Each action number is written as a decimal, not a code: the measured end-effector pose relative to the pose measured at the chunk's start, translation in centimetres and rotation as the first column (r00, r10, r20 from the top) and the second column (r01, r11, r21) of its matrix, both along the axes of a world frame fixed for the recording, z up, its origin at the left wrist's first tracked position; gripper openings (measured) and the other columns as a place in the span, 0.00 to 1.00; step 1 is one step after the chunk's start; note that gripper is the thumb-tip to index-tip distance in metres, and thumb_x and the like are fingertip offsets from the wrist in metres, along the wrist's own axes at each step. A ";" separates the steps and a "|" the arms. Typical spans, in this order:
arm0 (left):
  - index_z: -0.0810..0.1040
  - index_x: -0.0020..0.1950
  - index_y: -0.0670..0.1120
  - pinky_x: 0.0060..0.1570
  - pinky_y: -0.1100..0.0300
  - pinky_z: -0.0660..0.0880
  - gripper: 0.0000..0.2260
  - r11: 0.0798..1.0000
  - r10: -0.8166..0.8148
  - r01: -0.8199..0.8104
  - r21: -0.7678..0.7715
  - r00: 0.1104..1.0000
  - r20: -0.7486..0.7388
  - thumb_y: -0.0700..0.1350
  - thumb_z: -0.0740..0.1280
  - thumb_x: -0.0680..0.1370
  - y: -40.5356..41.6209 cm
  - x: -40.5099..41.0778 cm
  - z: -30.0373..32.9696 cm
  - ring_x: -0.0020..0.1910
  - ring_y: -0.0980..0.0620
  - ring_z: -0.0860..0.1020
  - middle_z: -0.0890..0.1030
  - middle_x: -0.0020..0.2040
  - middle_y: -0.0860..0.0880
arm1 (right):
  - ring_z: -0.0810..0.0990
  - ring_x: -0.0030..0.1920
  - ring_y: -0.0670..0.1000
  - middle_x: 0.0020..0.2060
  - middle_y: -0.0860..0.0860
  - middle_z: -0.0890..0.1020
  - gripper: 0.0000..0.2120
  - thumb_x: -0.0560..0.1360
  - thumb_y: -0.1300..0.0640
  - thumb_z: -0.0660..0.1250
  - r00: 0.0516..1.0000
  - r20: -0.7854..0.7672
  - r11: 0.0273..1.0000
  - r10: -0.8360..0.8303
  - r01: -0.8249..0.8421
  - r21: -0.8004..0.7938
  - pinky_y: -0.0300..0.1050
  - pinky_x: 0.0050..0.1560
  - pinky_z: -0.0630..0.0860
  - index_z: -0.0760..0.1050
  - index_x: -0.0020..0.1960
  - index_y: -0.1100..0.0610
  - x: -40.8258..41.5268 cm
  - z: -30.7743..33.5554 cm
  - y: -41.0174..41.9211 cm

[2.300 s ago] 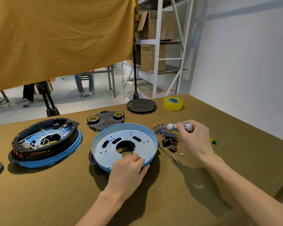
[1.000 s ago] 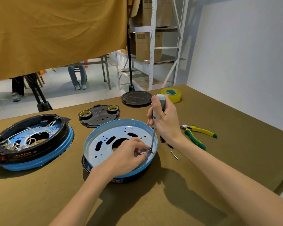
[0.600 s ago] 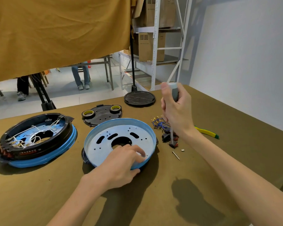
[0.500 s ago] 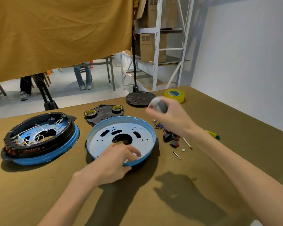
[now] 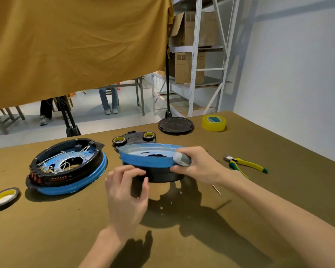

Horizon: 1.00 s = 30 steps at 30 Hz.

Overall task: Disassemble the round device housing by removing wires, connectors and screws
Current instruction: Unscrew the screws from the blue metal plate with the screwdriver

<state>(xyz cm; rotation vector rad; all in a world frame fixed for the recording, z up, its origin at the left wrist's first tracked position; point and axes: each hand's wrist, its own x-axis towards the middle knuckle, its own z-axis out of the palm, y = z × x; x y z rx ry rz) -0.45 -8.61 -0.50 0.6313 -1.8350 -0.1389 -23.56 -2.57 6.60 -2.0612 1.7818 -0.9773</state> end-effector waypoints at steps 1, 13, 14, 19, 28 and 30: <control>0.79 0.51 0.47 0.55 0.62 0.71 0.06 0.999 -0.036 0.037 0.028 0.999 -0.026 0.45 0.73 0.76 0.4 -0.3 -0.3 0.50 0.54 0.76 0.79 0.50 0.52 | 0.79 0.45 0.47 0.42 0.44 0.81 0.06 0.76 0.50 0.75 0.996 0.092 1.000 -0.005 0.008 -0.027 0.44 0.46 0.77 0.79 0.48 0.50 0.0 0.4 -0.2; 0.80 0.64 0.56 0.54 0.65 0.80 0.16 0.654 -0.304 0.494 0.573 0.865 -0.399 0.38 0.70 0.81 1.9 -5.8 3.5 0.55 0.58 0.84 0.86 0.54 0.59 | 0.67 0.24 0.46 0.31 0.53 0.75 0.15 0.74 0.57 0.77 0.592 0.759 0.961 -0.272 0.210 0.181 0.38 0.24 0.67 0.78 0.59 0.52 -1.7 3.2 -0.2; 0.80 0.65 0.56 0.55 0.65 0.80 0.17 0.651 -0.313 0.500 0.571 0.862 -0.398 0.38 0.69 0.81 2.1 -6.2 3.7 0.57 0.58 0.83 0.86 0.55 0.59 | 0.67 0.24 0.46 0.34 0.55 0.76 0.16 0.74 0.57 0.77 0.558 0.780 0.957 -0.283 0.213 0.195 0.38 0.25 0.67 0.78 0.60 0.52 -2.0 3.2 -0.1; 0.77 0.70 0.54 0.58 0.61 0.80 0.19 0.658 -0.310 0.467 0.591 0.883 -0.352 0.38 0.69 0.81 2.6 -7.7 3.7 0.58 0.57 0.81 0.84 0.59 0.60 | 0.67 0.26 0.44 0.48 0.58 0.78 0.20 0.73 0.60 0.76 0.286 0.907 0.949 -0.309 0.157 0.274 0.34 0.24 0.68 0.77 0.63 0.56 -3.5 2.8 0.3; 0.75 0.73 0.54 0.58 0.66 0.77 0.20 0.677 -0.311 0.459 0.575 0.887 -0.342 0.39 0.67 0.82 3.6 -9.1 3.6 0.62 0.58 0.79 0.81 0.62 0.60 | 0.68 0.25 0.44 0.42 0.58 0.78 0.16 0.76 0.57 0.75 0.394 0.868 0.942 -0.302 0.265 0.207 0.36 0.25 0.70 0.78 0.62 0.54 -2.7 2.6 0.6; 0.78 0.71 0.53 0.59 0.66 0.77 0.17 0.628 -0.277 0.478 0.614 0.875 -0.398 0.41 0.67 0.83 3.5 -8.3 3.6 0.62 0.62 0.79 0.83 0.61 0.59 | 0.70 0.24 0.44 0.38 0.55 0.79 0.14 0.75 0.56 0.76 0.522 0.795 0.930 -0.309 0.339 0.139 0.37 0.25 0.70 0.79 0.59 0.52 -1.8 2.2 0.6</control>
